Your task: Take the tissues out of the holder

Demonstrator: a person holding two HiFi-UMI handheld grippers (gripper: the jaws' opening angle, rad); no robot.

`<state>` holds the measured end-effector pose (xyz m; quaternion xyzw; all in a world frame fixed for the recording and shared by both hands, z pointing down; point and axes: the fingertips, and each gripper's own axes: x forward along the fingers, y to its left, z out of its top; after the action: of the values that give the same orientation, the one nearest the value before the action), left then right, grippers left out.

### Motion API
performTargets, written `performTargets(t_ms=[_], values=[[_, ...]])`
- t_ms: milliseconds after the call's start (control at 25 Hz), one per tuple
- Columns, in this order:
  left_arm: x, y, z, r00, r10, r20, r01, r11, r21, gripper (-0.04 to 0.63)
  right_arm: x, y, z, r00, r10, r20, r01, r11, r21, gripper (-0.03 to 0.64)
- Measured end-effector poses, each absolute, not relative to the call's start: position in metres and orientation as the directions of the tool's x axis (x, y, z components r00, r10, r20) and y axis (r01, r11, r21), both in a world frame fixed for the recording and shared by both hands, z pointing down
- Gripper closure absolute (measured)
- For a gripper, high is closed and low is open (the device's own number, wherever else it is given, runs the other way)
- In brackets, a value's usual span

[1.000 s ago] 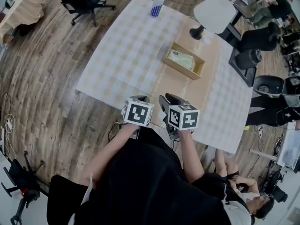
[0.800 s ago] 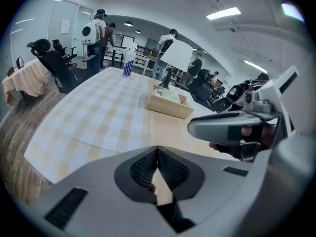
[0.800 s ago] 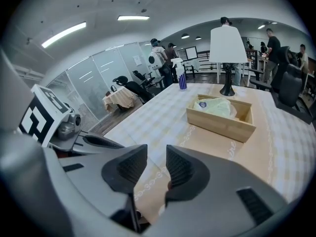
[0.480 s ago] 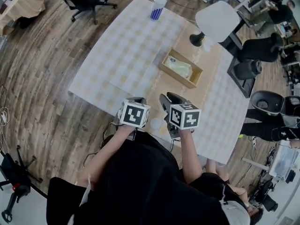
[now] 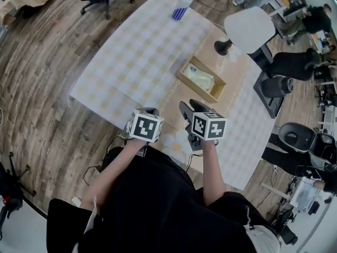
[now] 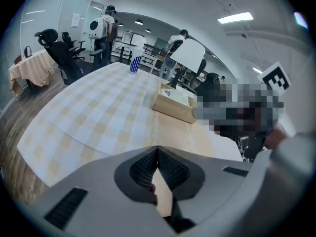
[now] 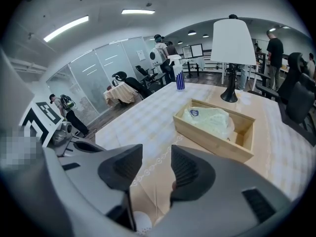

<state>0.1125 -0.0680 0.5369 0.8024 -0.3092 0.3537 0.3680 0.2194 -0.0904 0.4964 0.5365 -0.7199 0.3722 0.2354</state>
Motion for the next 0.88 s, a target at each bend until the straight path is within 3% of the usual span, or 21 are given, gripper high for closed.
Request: performTargets(t_ms=[880], values=[[0.133, -0.067, 0.559, 0.567, -0.207, 0.797, -0.764, -0.493, 0.415, 0.595, 0.268, -0.128, 0.503, -0.235, -0.569, 0.788, -0.963, 0.244, -0.111, 0.391]])
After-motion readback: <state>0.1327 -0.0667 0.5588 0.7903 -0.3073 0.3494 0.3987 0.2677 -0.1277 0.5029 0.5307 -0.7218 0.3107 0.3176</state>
